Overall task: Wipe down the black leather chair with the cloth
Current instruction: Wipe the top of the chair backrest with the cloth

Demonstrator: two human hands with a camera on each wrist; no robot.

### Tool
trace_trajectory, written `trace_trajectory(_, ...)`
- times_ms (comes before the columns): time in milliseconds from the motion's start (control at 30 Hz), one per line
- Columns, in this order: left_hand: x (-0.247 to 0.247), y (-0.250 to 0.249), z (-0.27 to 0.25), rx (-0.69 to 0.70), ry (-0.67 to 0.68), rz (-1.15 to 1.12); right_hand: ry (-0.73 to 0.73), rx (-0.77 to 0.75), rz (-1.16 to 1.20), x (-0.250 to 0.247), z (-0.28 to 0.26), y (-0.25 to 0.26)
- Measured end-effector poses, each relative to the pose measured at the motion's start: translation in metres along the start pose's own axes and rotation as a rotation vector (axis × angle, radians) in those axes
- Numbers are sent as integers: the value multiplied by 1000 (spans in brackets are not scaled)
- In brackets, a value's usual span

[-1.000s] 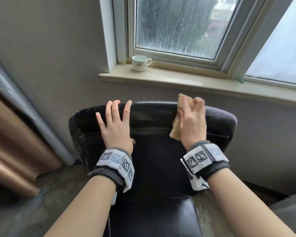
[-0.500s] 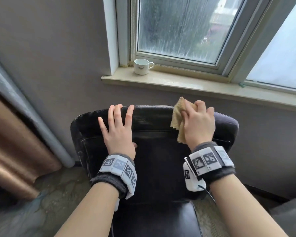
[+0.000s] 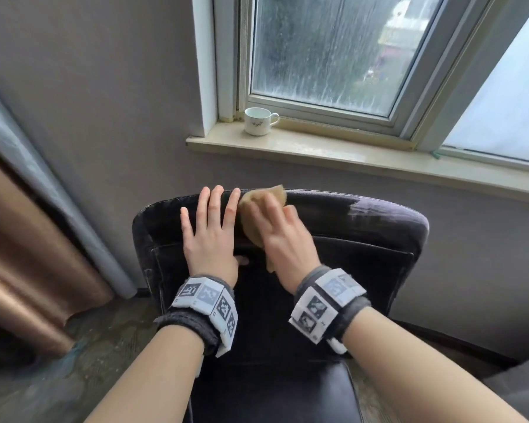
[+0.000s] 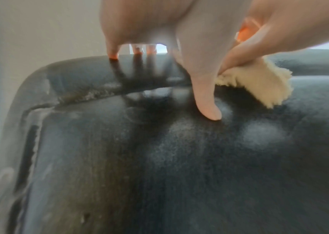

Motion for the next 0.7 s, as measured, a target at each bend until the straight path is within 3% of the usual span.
trace_trajectory(100, -8, -2, -2, 33, 67, 65, 28, 305, 133, 4, -30, -44)
trace_trajectory(167, -9, -8, -3, 8, 74, 81, -29, 414, 155, 6, -38, -45)
trace_trajectory(233, -8, -13, -2, -37, 55, 84, -52, 344, 217, 12, -26, -19)
trace_trajectory(333, -1, -9, 0, -26, -61, 27, -42, 105, 304, 18, -16, 22)
trace_trajectory(400, -4, -4, 0, -8, -17, 63, -14, 113, 344, 15, -26, 10)
trace_trajectory(600, -14, -12, -1, -16, 98, 118, -151, 572, 259, -3, -90, -93)
trace_trajectory(700, -20, -24, -1, -82, 148, 126, -210, 664, 265, -5, -86, -89)
Point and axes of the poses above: each hand's wrist, its own z-axis towards the middle knuckle, its own x-axis out of the palm, y = z × x, the point moved 1 cm from there along z, towards the middle knuckle, and after that the axes turned 11 degrees about -x, right-handed, at the moved point
